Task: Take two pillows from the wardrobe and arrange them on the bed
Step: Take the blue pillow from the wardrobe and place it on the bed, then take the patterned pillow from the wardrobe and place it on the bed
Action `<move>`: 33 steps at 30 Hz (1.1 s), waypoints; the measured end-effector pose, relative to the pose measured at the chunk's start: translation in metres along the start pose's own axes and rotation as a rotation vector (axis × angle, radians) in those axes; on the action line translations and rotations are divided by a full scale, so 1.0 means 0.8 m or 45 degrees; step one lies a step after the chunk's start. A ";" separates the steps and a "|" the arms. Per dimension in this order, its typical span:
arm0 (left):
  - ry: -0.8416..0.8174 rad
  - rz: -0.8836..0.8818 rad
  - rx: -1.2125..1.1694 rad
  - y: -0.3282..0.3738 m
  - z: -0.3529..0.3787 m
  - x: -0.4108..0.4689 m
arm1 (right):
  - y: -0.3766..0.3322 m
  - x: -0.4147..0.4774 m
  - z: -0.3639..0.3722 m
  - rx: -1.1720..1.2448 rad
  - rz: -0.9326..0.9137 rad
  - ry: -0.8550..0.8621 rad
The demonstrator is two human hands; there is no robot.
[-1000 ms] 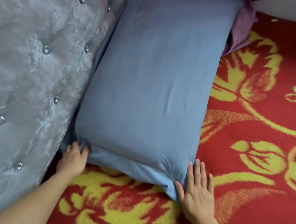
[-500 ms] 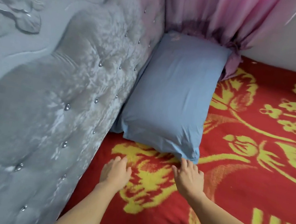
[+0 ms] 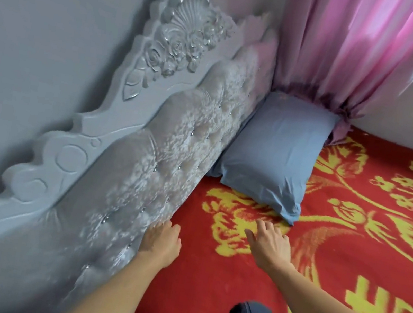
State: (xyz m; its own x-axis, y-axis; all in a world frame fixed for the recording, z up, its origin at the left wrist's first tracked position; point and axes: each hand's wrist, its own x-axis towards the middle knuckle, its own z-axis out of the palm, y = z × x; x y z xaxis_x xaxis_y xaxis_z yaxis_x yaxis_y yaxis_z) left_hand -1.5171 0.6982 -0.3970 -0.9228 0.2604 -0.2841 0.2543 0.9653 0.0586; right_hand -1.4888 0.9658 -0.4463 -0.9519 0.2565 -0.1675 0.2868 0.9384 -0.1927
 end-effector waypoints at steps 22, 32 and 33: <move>-0.031 -0.297 -0.189 0.151 0.103 -0.338 | 0.096 -0.266 -0.008 -0.170 -0.642 -0.099; 0.048 -0.588 -0.364 0.192 0.121 -0.612 | 0.030 -0.418 -0.063 -0.207 -1.273 -0.089; 0.050 -0.621 -0.365 0.189 0.123 -0.640 | 0.016 -0.439 -0.063 -0.211 -1.326 -0.096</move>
State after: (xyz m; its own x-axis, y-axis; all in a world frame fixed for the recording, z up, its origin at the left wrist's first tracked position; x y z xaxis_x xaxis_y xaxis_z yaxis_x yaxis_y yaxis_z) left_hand -0.9777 0.7091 -0.3373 -0.9253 -0.2216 -0.3078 -0.2876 0.9390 0.1885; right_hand -1.1564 0.8994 -0.3409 -0.7089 -0.7031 -0.0564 -0.6913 0.7084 -0.1423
